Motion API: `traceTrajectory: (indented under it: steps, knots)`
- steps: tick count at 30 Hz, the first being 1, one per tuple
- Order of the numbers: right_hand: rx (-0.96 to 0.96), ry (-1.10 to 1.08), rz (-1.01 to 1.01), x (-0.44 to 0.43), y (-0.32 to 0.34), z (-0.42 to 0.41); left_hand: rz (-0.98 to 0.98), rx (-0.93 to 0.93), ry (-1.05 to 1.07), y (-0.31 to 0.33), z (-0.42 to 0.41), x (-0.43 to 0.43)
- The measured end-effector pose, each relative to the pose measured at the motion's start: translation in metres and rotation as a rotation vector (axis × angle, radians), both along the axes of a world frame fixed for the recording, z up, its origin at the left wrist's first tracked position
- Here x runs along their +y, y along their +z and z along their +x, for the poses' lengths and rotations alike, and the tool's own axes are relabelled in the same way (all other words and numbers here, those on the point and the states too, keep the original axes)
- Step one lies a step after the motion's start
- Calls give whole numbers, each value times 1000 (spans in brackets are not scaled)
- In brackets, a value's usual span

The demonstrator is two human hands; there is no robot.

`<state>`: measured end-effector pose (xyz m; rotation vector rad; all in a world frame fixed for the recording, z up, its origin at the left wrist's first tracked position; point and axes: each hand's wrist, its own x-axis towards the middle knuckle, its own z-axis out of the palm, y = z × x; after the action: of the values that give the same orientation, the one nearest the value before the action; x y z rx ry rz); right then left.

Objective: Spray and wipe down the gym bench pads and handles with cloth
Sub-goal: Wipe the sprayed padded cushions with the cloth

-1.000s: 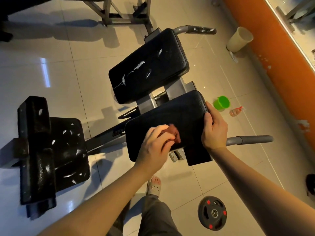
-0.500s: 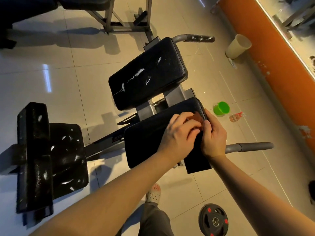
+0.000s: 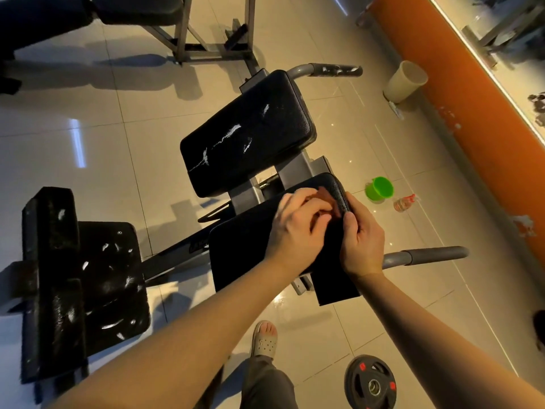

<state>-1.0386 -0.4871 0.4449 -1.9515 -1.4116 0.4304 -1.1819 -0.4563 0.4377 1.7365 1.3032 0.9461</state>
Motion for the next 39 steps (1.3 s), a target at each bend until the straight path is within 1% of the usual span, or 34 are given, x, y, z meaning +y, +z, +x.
traceTrajectory:
  steps: [2,4,6,8,10,12,13,15,17,18,20,21,23,25,26,30,33,36,39]
  knots:
    - [0,2,3,0,0,1,71,-4,-62,-5,-6,1]
    - [-11,6,11,-1,0,1,53,49,-35,-33,-37,-13]
    - [-2,4,4,0,-1,1,-91,105,98,-64,-79,-31]
    - [10,2,-3,0,-2,0,-235,119,193,-82,-109,-40]
    - [20,-4,0,0,-3,1,-278,97,213,-77,-107,-35]
    - [26,-11,4,0,-2,0,-249,34,192,-51,-76,-16]
    - [23,-8,9,0,-2,0,-202,8,165,-34,-53,-2]
    - [11,8,19,1,-1,1,-110,-15,81,-2,-10,23]
    - [7,11,27,1,-2,3,-42,-25,-6,17,11,38]
    - [8,9,26,1,-2,4,-3,-22,-37,16,10,38]
    - [7,17,22,1,-3,4,29,14,-59,-7,-14,25]
    - [2,18,19,1,-3,3,4,45,-32,-22,-33,16]
    - [-15,17,2,0,-3,2,-131,98,74,-51,-71,-1]
    - [-14,10,-9,0,-3,1,-230,112,137,-61,-91,-8]
    - [-8,5,-12,0,-2,1,-232,99,131,-58,-89,-9]
    - [-17,19,-1,1,0,1,-47,25,-25,-7,-27,11]
    - [-6,24,11,1,0,3,6,15,-25,17,11,36]
    - [-17,31,13,1,-1,4,65,33,-46,-3,-4,34]
    - [-15,32,14,0,-3,3,-33,84,39,-44,-54,3]
